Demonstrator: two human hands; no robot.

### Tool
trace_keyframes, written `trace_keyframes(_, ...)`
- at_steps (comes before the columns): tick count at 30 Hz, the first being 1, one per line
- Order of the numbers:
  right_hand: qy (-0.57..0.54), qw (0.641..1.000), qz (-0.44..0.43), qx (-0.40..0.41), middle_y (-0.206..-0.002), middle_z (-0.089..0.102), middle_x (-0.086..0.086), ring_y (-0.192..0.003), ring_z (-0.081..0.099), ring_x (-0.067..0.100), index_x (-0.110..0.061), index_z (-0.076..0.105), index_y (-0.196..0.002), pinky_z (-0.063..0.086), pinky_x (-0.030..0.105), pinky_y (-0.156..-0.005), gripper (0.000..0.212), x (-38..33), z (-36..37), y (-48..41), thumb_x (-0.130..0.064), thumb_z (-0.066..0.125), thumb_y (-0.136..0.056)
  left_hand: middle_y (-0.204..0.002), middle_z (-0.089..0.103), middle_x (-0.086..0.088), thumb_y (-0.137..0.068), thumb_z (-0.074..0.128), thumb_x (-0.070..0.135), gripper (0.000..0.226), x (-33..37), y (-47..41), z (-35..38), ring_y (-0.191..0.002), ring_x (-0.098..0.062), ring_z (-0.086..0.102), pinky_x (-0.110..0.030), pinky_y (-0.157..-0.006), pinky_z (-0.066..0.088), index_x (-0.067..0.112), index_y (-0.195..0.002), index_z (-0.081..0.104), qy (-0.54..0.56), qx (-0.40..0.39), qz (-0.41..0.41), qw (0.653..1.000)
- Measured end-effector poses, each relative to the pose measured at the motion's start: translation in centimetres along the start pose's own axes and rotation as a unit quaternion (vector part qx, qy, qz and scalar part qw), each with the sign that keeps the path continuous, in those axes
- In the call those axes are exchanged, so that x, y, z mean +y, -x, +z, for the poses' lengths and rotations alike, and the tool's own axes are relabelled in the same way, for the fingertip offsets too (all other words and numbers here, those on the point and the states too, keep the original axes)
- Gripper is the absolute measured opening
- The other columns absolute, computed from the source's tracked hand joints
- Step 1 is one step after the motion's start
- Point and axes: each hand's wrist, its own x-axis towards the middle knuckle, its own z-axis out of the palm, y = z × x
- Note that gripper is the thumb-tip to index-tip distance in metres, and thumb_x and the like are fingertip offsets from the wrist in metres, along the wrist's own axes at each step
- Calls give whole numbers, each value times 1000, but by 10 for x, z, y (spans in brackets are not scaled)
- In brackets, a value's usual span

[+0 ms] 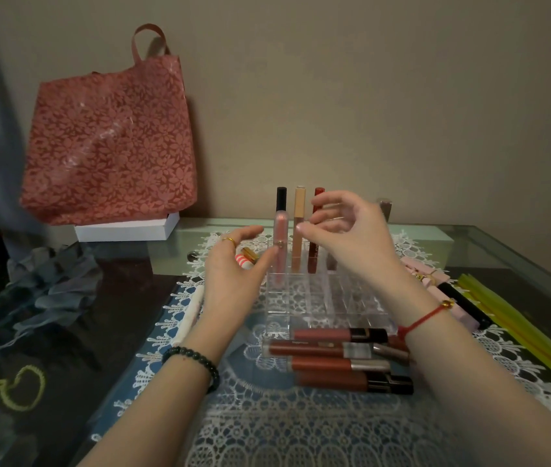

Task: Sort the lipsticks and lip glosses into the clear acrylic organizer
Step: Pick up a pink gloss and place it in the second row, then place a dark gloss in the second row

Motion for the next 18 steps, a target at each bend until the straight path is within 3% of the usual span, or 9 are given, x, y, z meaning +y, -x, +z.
trace_keyframes(3,11,1000,-21,-19,-86,66,-7,-73,64,1,-27,61,-96,53,15,-67,34,-4,-17,12,-25,76,-65,-91,62,20,-74,66,37,26,16,4,-8,-91,11,52,4,-74,31,26,-98,64,-22,-19,63,998)
trace_keyframes(7,37,997,-19,-66,-82,66,-7,-73,63,1,-27,62,-91,52,14,-68,30,6,-36,31,-21,75,-65,-86,62,24,-71,60,43,22,30,20,-14,-85,9,55,-2,-75,37,33,-91,62,-56,-137,121,982)
trace_keyframes(11,61,990,1,-127,-78,67,-4,-70,63,3,-25,64,-87,53,17,-67,27,22,-50,46,-15,75,-65,-85,59,28,-70,54,52,28,24,38,-17,-85,9,54,-22,-84,43,37,-93,62,-144,-229,161,949)
trace_keyframes(18,187,964,1,-189,-71,65,-17,-65,60,-3,-32,65,-80,49,12,-62,23,36,-72,58,-17,76,-67,-96,66,17,-78,65,31,21,12,41,-23,-91,2,55,-27,-105,26,31,-98,65,-248,-313,208,893)
